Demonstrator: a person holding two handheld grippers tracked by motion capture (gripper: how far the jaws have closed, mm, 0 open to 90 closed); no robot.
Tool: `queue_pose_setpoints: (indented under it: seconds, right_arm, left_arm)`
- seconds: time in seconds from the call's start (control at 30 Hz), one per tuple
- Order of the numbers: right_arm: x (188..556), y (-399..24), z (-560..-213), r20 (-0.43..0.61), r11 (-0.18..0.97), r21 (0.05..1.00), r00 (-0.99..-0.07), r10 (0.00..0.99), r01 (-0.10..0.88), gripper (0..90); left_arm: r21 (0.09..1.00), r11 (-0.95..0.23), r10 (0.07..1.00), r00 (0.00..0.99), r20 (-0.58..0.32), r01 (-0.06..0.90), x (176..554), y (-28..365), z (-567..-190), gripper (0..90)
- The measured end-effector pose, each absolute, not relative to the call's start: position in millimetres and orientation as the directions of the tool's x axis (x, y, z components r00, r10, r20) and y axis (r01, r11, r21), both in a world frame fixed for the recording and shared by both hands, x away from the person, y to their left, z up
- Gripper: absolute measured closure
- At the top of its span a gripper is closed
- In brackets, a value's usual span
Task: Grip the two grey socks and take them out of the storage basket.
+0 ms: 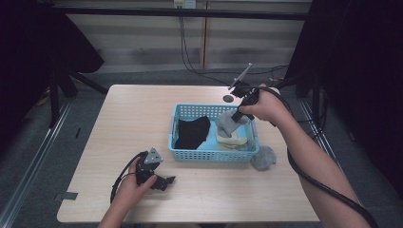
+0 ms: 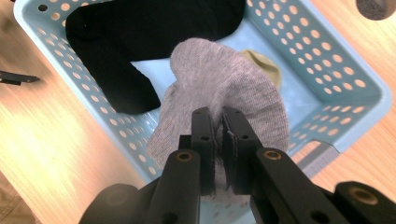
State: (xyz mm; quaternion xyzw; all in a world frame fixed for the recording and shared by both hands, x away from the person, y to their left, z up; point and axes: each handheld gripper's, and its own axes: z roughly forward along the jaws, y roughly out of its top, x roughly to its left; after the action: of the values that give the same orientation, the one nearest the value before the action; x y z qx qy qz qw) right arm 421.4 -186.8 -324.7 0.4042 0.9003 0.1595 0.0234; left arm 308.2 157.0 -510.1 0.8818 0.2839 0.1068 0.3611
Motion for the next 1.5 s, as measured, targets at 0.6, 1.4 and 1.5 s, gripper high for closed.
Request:
queue_pose_setpoints:
  seconds: [0.6, 1.4, 1.5]
  right_arm:
    - [421, -219, -306, 0.088, 0.588, 0.324, -0.642, 0.761, 0.741, 83.9]
    - [411, -284, -291, 0.085, 0.502, 0.348, -0.560, 0.824, 0.791, 83.7]
    - [408, -294, -288, 0.089, 0.486, 0.356, -0.547, 0.833, 0.798, 83.7]
  left_arm:
    - [0.700, -0.574, 0.581, 0.814, -0.018, 0.425, 308, 157, -510, 0.0]
    - [0.700, -0.574, 0.581, 0.814, -0.019, 0.426, 308, 157, -510, 0.0]
    - [0.700, -0.574, 0.581, 0.814, -0.019, 0.426, 308, 157, -510, 0.0]
